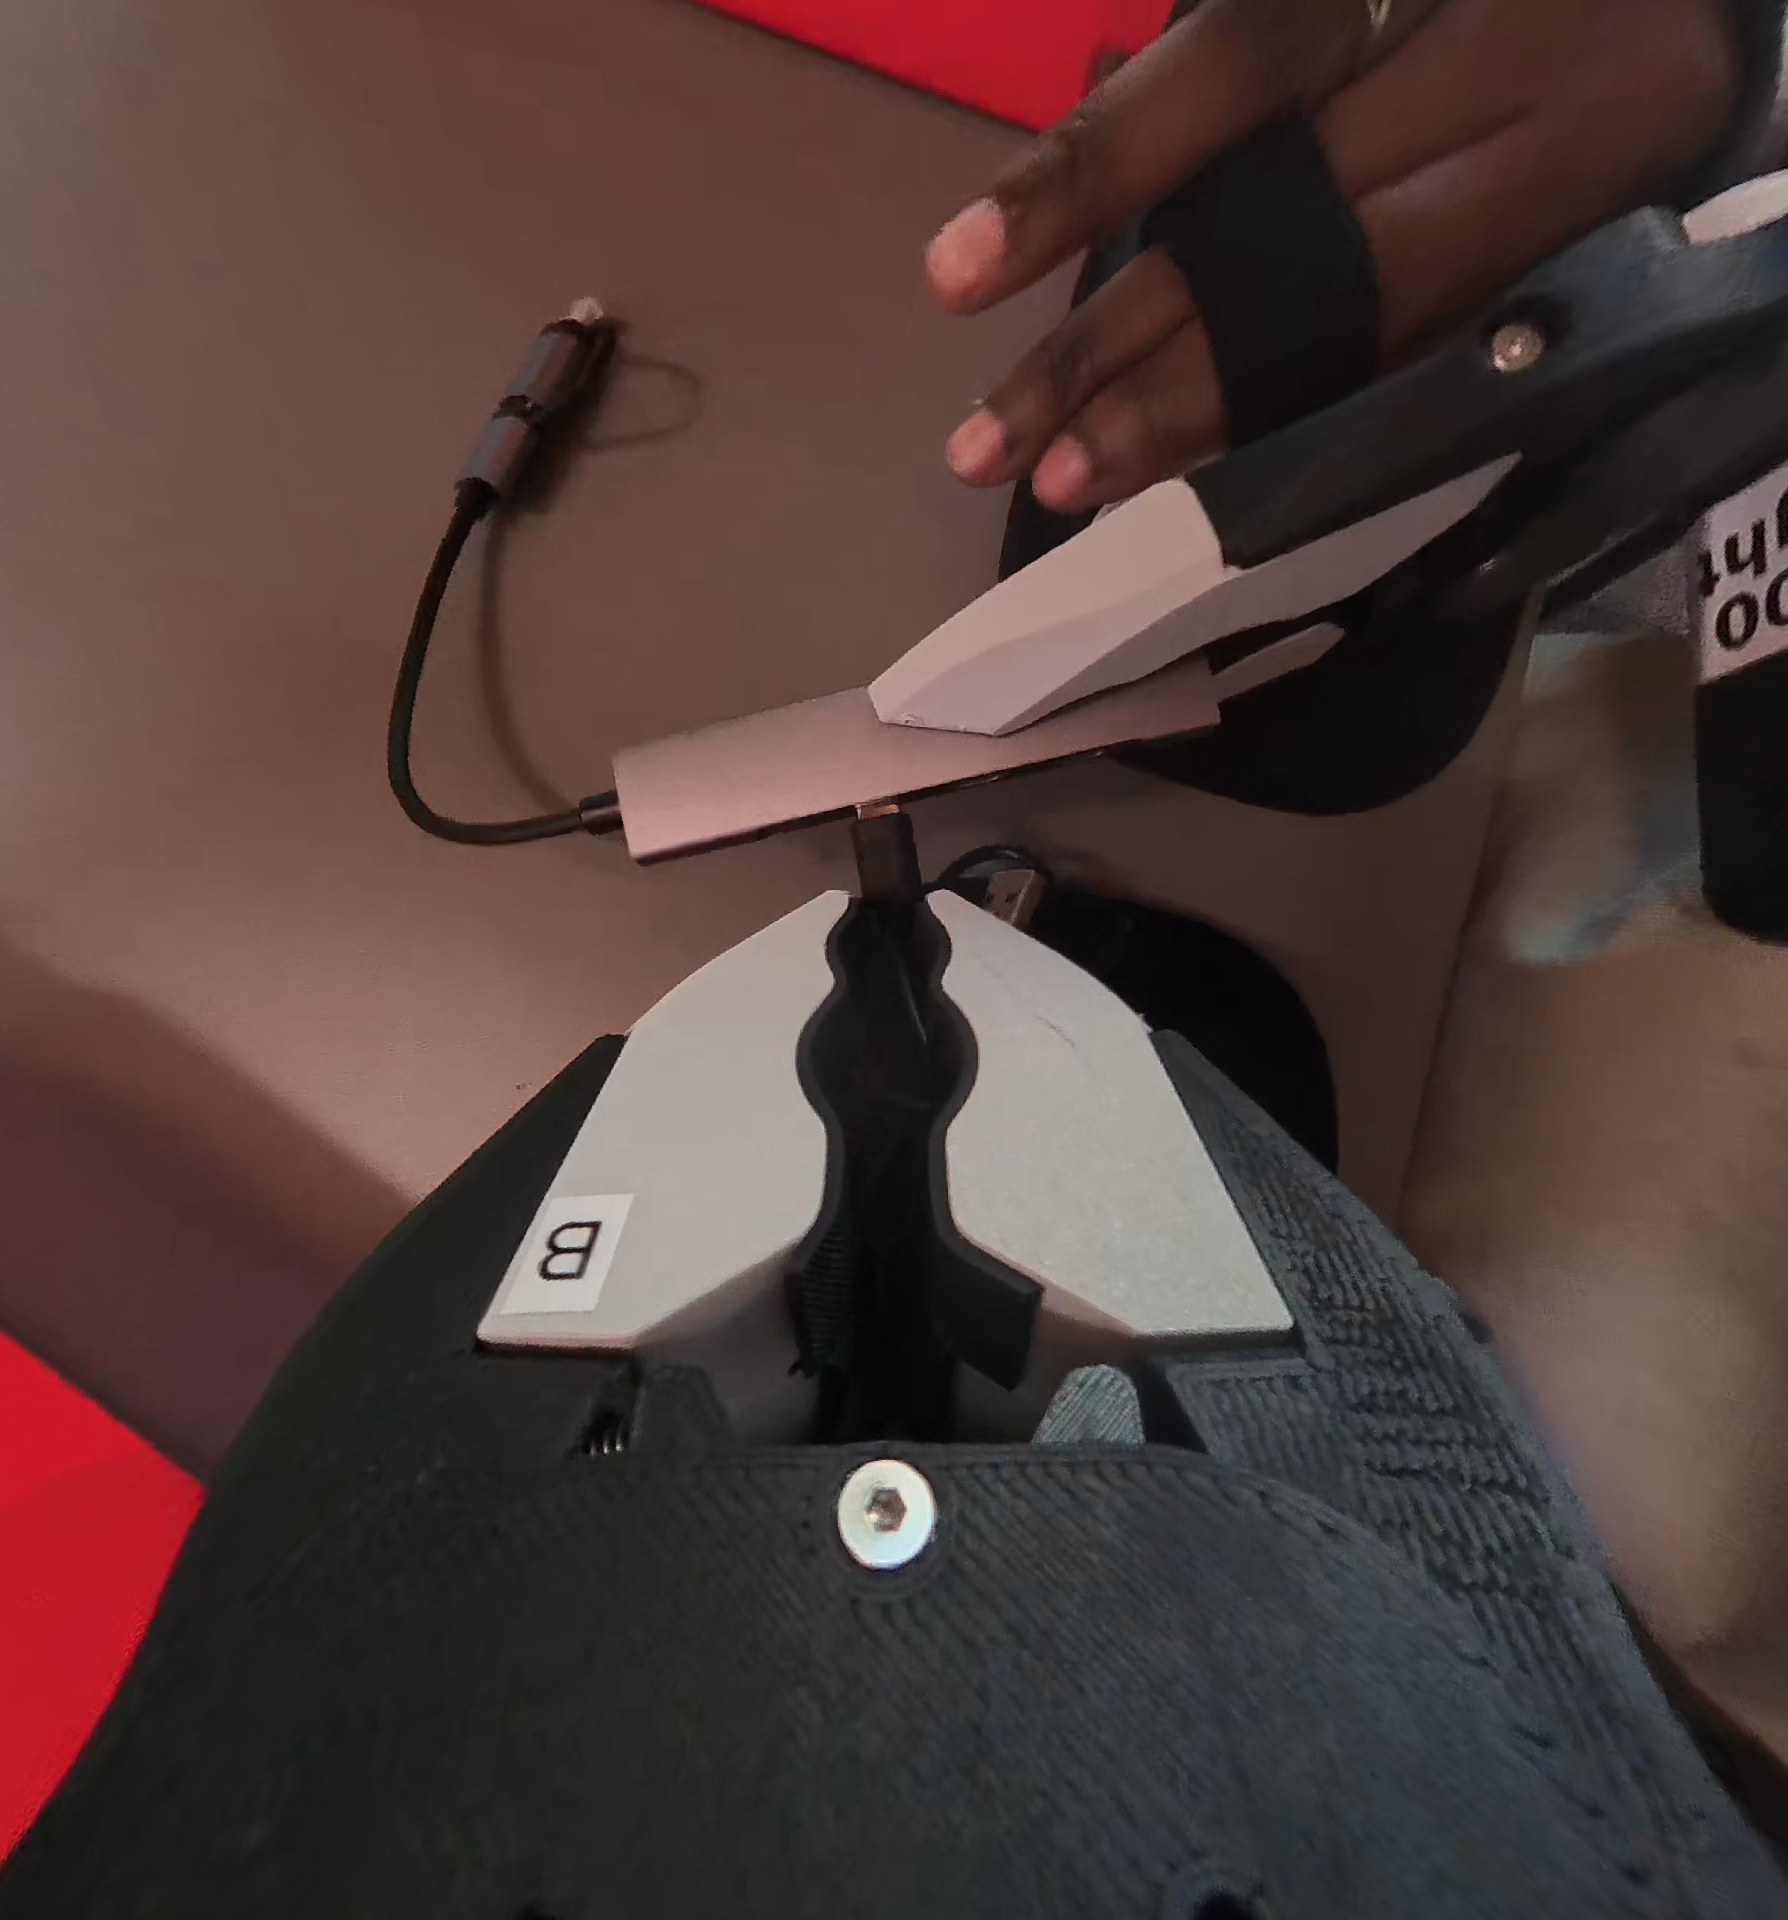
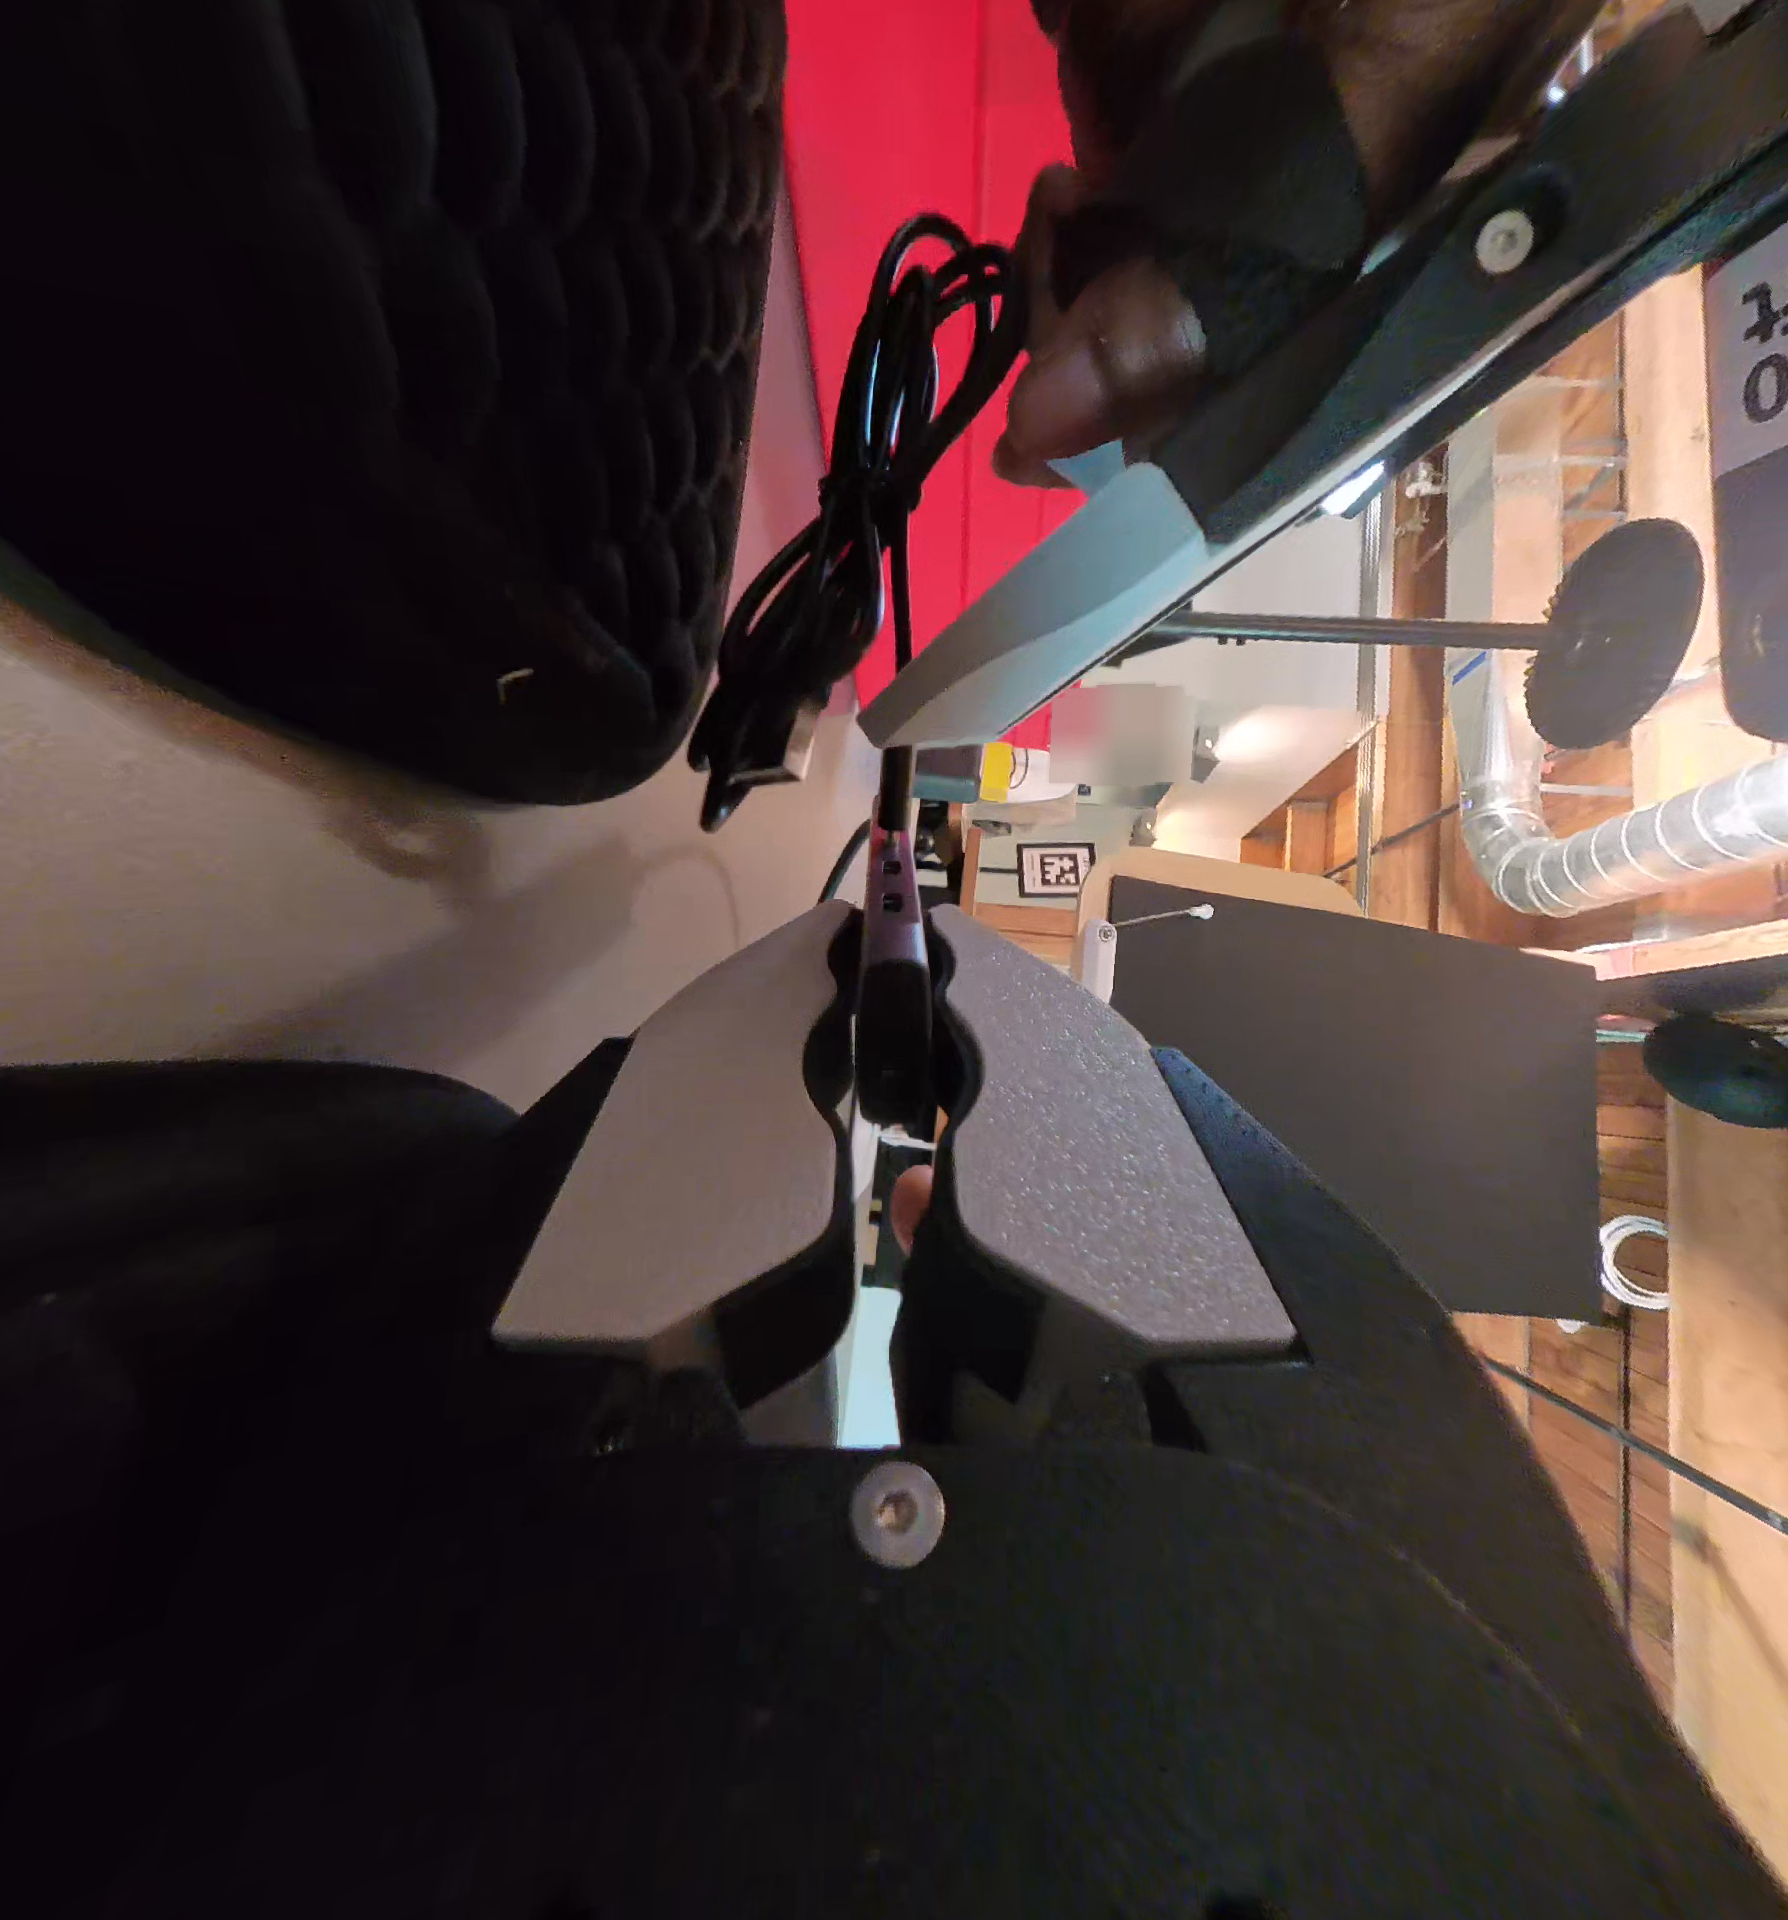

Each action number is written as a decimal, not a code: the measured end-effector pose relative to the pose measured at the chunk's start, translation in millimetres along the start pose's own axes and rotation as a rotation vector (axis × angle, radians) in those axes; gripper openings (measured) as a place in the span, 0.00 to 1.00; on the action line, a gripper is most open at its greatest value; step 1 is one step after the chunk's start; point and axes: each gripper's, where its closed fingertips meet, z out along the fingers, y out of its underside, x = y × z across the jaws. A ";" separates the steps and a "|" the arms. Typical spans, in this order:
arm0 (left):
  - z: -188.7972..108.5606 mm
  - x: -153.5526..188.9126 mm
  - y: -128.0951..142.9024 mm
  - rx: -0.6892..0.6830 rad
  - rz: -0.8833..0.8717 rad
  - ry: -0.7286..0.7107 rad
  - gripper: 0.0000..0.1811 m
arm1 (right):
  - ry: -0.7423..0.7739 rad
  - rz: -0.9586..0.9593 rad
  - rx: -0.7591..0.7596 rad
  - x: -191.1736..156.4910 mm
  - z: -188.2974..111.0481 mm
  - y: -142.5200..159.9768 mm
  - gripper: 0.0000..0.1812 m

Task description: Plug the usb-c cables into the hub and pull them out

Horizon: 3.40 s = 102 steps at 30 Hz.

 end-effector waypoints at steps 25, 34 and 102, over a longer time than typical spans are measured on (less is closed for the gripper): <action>-10.6 15.3 -3.1 0.152 0.373 0.104 0.04 | 0.033 0.115 0.272 11.9 -21.8 -39.4 0.05; -17.9 46.0 -14.7 0.262 0.478 0.233 0.04 | 0.038 0.246 0.377 22.2 -33.1 -41.9 0.06; -34.8 21.9 30.5 0.180 0.139 0.001 0.05 | -0.545 0.059 0.270 -27.8 -3.6 -50.1 0.12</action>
